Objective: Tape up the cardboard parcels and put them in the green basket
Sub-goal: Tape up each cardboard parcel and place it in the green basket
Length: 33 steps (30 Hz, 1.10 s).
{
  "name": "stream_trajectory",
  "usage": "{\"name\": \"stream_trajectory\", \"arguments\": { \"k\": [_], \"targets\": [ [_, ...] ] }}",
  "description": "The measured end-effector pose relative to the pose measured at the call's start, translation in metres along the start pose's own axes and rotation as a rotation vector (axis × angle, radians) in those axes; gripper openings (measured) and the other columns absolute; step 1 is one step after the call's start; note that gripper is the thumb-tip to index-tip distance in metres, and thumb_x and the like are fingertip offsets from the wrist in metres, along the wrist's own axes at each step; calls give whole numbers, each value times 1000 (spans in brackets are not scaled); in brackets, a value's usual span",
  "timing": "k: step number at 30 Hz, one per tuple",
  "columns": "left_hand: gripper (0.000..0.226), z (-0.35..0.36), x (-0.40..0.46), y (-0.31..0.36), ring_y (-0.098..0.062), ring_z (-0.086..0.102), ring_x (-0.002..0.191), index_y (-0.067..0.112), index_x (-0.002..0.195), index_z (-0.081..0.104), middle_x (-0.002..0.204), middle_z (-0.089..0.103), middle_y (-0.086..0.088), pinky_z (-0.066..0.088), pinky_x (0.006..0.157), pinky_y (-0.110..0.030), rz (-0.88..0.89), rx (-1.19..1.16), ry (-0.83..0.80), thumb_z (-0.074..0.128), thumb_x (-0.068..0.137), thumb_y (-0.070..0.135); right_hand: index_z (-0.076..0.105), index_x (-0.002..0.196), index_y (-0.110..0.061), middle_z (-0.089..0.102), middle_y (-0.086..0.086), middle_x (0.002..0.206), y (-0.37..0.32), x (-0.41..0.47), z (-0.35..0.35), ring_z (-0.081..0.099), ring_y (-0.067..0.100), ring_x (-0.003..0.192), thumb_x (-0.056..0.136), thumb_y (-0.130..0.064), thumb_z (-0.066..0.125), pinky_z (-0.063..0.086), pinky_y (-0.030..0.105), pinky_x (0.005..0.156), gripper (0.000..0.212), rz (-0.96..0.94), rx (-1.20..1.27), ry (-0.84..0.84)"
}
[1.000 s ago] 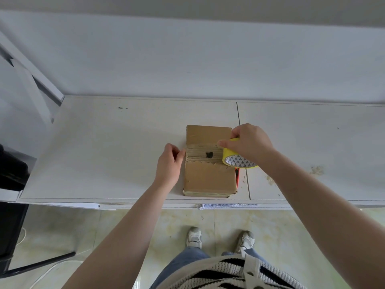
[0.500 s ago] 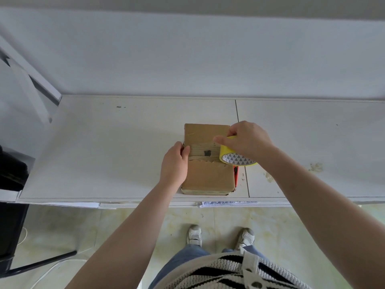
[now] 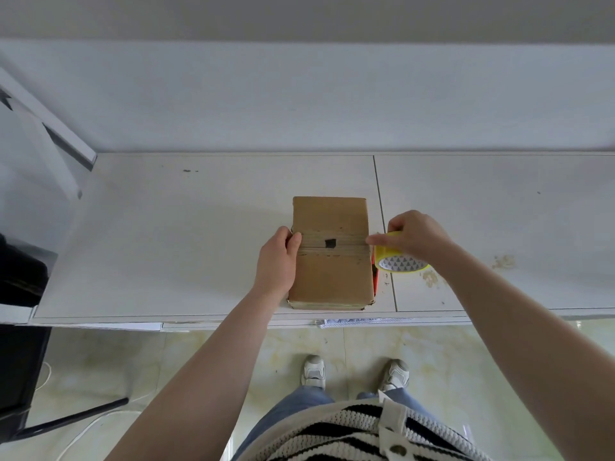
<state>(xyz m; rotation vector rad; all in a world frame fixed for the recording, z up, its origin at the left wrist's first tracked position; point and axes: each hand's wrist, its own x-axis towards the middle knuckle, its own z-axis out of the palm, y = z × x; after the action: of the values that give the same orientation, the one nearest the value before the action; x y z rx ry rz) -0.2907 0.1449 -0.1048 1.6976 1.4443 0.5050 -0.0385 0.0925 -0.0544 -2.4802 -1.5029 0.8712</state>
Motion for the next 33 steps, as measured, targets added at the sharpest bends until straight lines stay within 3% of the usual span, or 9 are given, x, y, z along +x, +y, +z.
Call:
{"name": "stream_trajectory", "arguments": {
  "k": [6, 10, 14, 20, 25, 28, 30, 32, 33],
  "targets": [
    [37, -6, 3, -7, -10, 44, 60, 18, 74, 41, 68, 47, 5, 31, 52, -18, -90, 7, 44, 54, 96, 44, 58, 57, -22, 58, -4, 60, 6, 9, 13, 56, 14, 60, 66, -72, 70, 36, 23, 50, 52, 10, 62, -41],
    [38, -7, 2, -2, -21, 49, 65, 15, 73, 46, 69, 51, 0, 35, 56, -33, 148, 344, 77, 42, 102, 38, 62, 62, -22, 63, -1, 68, 6, 11, 14, 59, 15, 65, 68, -73, 67, 39, 24, 50, 51, 24, 50, -69],
    [37, -13, 4, -1, -23, 49, 67, 9, 75, 47, 71, 52, -5, 33, 59, -34, 149, 215, -45, 40, 105, 29, 65, 69, -20, 64, 0, 72, 5, 11, 15, 58, 14, 66, 69, -73, 66, 41, 24, 52, 53, 30, 47, -74],
    [50, -20, -3, -1, -27, 52, 77, -10, 94, 56, 84, 59, -18, 42, 72, -38, -86, -29, -174, 40, 104, 37, 70, 81, -16, 66, 2, 79, 3, 10, 23, 57, 13, 70, 70, -73, 67, 43, 26, 56, 58, 27, 46, -78],
    [53, -35, 1, -2, -22, 52, 87, -1, 106, 61, 96, 62, -12, 44, 84, -34, -357, -229, -308, 42, 100, 49, 66, 74, -19, 62, -2, 72, 2, 11, 20, 57, 12, 67, 69, -75, 65, 41, 25, 53, 56, 14, -8, -63],
    [35, -34, 2, 6, -31, 56, 95, 4, 99, 55, 98, 57, -11, 40, 79, -35, -141, 121, 75, 43, 103, 37, 64, 71, -20, 60, -3, 70, 2, 11, 21, 56, 11, 65, 69, -75, 65, 39, 26, 53, 55, 5, -11, -56],
    [36, -25, 3, 24, -37, 47, 125, 2, 122, 53, 130, 51, -19, 36, 100, -39, 152, 324, 259, 41, 103, 30, 63, 70, -20, 60, -3, 70, 3, 10, 20, 55, 11, 65, 70, -74, 65, 37, 25, 52, 54, 9, -17, -55],
    [58, -4, 6, 46, -33, 7, 150, 7, 152, 21, 163, 7, -15, 6, 122, -41, 372, 486, 206, 28, 104, 38, 61, 68, -21, 59, -4, 68, 2, 10, 20, 55, 10, 64, 70, -74, 64, 36, 25, 51, 53, 9, -16, -60],
    [64, 7, 7, 54, -30, -9, 151, 9, 156, 3, 163, -14, -10, -5, 122, -43, 430, 571, 165, 21, 103, 42, 60, 67, -21, 58, -4, 66, 2, 10, 20, 55, 10, 63, 70, -75, 64, 35, 25, 51, 54, 9, -18, -59]
  ]
}}
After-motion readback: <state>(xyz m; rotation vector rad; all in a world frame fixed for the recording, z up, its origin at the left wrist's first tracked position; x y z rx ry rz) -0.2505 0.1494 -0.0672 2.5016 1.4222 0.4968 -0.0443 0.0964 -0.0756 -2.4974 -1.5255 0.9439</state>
